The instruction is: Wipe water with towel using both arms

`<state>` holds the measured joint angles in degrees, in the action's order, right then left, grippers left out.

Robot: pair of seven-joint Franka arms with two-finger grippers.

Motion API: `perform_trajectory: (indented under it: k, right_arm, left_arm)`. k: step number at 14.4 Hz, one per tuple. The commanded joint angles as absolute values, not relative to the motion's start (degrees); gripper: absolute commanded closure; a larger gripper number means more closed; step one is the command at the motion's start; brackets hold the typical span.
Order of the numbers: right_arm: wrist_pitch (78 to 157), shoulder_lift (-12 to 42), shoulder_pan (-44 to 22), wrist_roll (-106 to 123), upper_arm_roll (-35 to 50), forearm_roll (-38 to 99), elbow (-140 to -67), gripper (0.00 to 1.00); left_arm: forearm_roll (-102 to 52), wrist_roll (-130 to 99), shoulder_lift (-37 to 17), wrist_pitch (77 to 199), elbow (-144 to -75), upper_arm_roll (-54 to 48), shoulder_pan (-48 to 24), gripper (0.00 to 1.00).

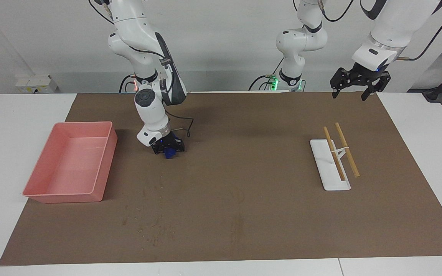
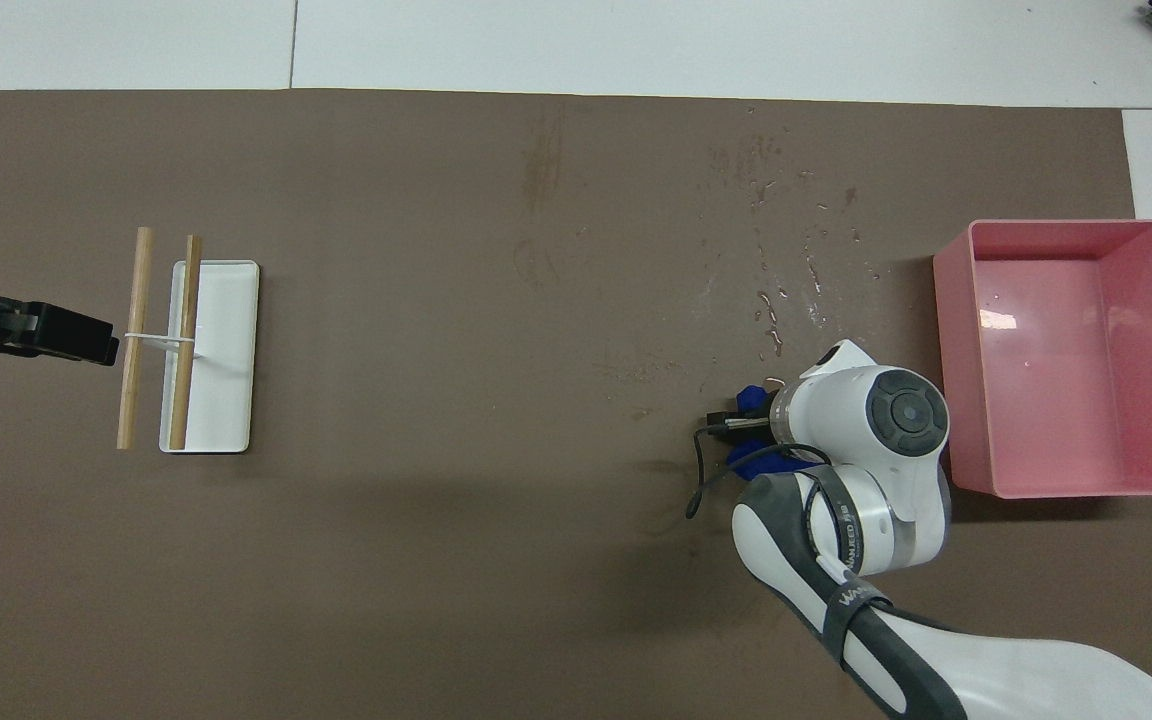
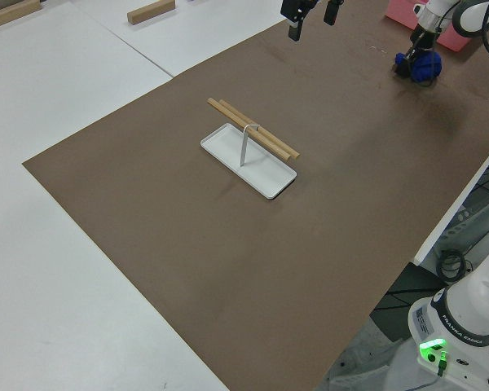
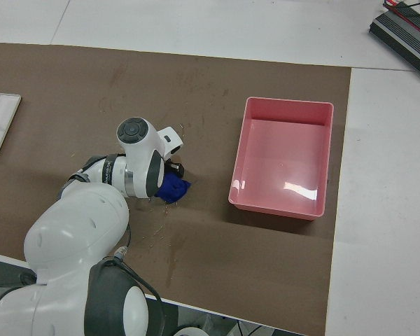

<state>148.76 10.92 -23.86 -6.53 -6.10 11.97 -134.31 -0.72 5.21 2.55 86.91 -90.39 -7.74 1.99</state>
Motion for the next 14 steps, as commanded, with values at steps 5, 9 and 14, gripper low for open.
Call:
perform_trajectory:
  k: [5,9,14]
  right_arm:
    - [130.34,11.78,-19.86,3.60,-6.42,11.16,-116.81,1.00]
    - [130.17,11.69,-19.86,3.60,-6.42,11.16,-116.28,1.00]
    - [128.69,10.82,-19.43,3.52,-6.42,11.25,-117.85,1.00]
  left_arm:
    - [-0.09,5.45,3.96,86.40,-91.67,-7.73,2.11,0.00]
    - [-0.09,5.54,3.96,86.40,-91.67,-7.73,2.11,0.00]
    - [-0.09,5.54,3.96,86.40,-91.67,-7.73,2.11,0.00]
